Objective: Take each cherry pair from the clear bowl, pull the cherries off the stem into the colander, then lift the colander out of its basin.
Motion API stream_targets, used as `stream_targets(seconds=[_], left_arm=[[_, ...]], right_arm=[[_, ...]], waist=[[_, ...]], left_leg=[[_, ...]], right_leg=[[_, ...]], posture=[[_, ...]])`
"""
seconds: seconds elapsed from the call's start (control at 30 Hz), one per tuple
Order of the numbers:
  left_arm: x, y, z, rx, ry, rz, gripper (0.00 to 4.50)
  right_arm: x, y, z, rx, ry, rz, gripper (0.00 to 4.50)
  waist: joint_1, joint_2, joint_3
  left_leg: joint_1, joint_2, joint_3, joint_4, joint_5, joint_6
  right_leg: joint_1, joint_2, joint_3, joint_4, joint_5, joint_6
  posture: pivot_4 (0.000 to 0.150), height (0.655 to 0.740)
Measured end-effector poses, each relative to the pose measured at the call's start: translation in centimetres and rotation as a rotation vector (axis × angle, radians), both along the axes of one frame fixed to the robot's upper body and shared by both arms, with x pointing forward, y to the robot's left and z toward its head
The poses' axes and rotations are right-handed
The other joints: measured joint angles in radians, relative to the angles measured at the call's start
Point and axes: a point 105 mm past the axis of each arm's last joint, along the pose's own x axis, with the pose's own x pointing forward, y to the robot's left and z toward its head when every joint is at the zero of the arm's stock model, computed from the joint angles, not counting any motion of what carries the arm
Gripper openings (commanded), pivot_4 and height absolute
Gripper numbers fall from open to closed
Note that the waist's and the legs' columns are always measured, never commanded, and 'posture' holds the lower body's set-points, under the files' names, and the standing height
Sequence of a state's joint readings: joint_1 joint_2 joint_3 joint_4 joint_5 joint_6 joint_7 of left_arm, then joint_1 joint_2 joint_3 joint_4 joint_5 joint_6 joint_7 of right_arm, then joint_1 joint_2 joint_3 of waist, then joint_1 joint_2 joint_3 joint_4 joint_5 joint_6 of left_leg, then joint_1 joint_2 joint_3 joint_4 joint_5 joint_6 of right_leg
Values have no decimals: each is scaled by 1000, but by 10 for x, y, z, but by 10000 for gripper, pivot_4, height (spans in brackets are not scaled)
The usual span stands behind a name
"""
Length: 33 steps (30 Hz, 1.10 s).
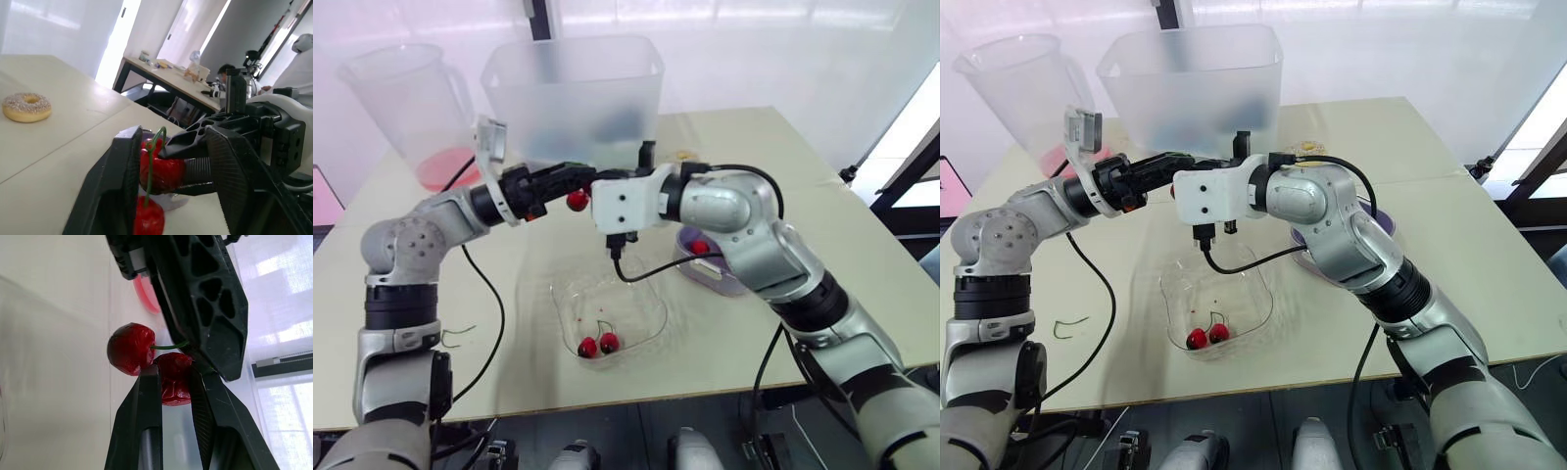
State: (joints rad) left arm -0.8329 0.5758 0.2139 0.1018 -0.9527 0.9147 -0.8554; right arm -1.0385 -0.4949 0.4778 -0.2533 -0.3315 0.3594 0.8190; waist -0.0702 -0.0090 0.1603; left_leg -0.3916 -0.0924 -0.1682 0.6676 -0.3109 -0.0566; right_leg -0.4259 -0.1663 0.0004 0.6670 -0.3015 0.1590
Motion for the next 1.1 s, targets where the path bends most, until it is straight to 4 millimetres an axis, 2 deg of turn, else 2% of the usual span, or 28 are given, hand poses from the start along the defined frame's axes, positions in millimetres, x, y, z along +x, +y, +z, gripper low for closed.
stream_targets(seconds=[0.53, 0.63, 0.73, 1.03, 1.1], left_arm=[[-1, 2, 4, -29, 2, 10, 22878], [-2, 4, 7, -50, -3, 7, 14282], [-3, 3, 9, -69, -1, -10, 207], [-6, 1, 10, -62, -16, -20, 207], [-6, 1, 10, -61, -16, -20, 0]], right_arm=[[-6, 4, 3, 8, 7, 25, 5886], [-5, 4, 2, 7, 17, 21, 5886], [-6, 4, 2, 3, 18, 22, 5886], [-8, 4, 2, 3, 27, 23, 5886], [-9, 4, 2, 2, 31, 23, 13618]], waist=[[0, 0, 0], [0, 0, 0], [0, 0, 0], [0, 0, 0], [0, 0, 0]], left_leg=[[0, 0, 0, 0, 0, 0], [0, 0, 0, 0, 0, 0], [0, 0, 0, 0, 0, 0], [0, 0, 0, 0, 0, 0], [0, 0, 0, 0, 0, 0]], right_leg=[[0, 0, 0, 0, 0, 0], [0, 0, 0, 0, 0, 0], [0, 0, 0, 0, 0, 0], [0, 0, 0, 0, 0, 0], [0, 0, 0, 0, 0, 0]], posture=[[1500, 7400], [1500, 7400], [1500, 7400], [1500, 7400], [1500, 7400]])
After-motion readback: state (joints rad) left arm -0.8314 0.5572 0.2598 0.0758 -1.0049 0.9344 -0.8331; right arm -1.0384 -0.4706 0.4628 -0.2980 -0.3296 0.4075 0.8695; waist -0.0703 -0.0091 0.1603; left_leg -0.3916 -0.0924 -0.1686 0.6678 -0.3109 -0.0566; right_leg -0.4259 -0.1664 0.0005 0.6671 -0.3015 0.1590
